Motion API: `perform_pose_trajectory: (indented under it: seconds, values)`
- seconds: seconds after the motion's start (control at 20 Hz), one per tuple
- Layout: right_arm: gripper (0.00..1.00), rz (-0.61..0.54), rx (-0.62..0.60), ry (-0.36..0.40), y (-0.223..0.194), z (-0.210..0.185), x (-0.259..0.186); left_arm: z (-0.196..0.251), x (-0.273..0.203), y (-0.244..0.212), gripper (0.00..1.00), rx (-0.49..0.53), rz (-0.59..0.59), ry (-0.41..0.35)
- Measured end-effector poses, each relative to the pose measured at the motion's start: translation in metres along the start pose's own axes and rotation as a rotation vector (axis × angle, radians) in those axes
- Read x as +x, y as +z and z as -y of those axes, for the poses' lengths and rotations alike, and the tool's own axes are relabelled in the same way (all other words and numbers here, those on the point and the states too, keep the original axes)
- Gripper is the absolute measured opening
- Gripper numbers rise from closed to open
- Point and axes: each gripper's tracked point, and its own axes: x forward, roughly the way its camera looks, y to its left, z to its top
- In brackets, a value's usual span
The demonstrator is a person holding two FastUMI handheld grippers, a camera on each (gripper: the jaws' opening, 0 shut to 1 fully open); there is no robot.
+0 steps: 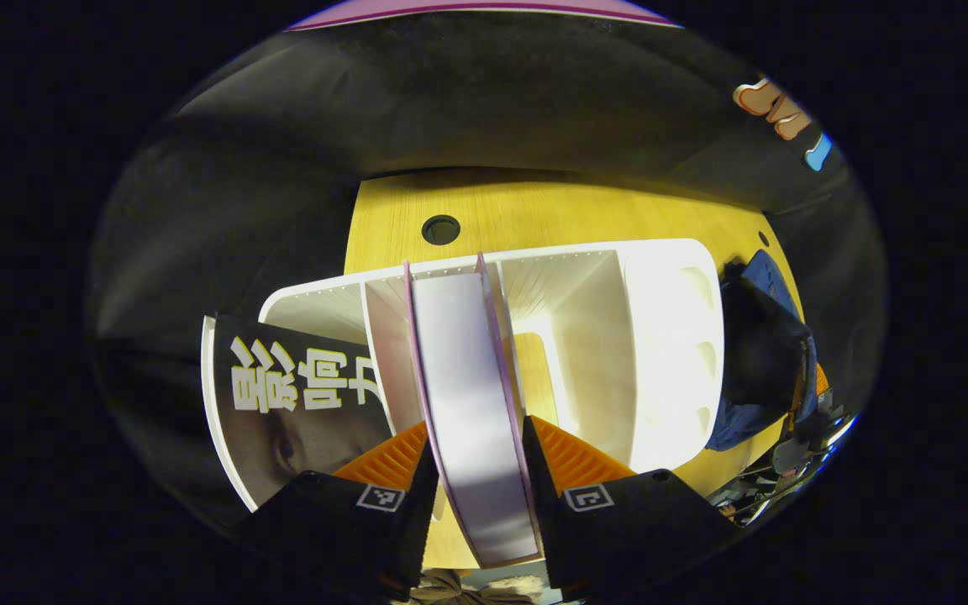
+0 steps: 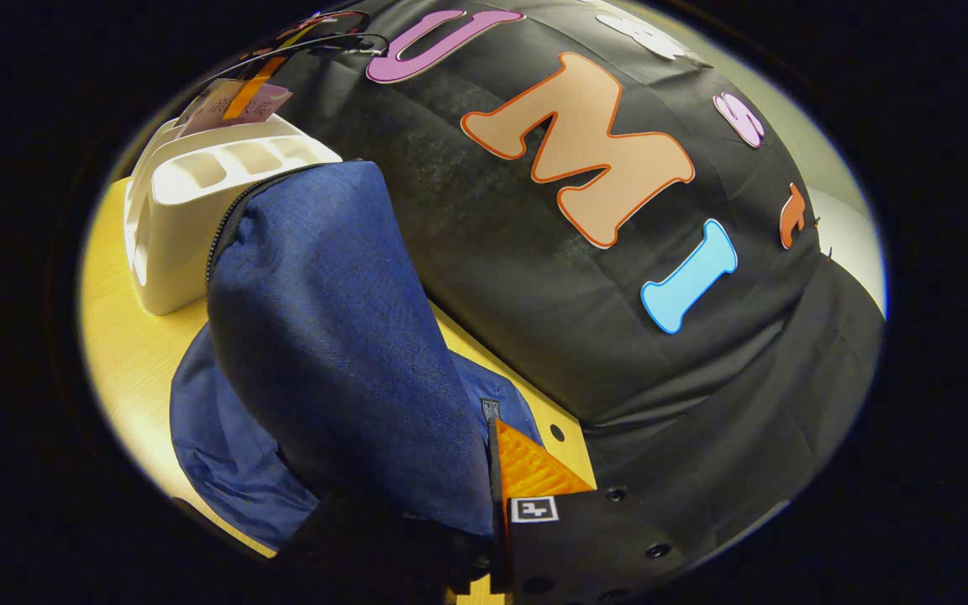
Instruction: Open the schoolbag, grab two books from the bookshelf and put them into the schoolbag.
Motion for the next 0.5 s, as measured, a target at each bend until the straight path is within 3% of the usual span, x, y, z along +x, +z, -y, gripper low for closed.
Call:
perform_pose_trajectory:
  seconds: [0.25, 0.5]
  values:
    - [0.09, -0.001, -0.009, 0.000, 0.000, -0.002, -0.001, -0.009, 0.009, -0.002, 0.42, 0.010, -0.078, 0.051]
    - [0.09, -0.004, -0.006, -0.003, 0.000, -0.004, -0.002, -0.006, 0.008, -0.009, 0.38, -0.002, -0.150, 0.078]
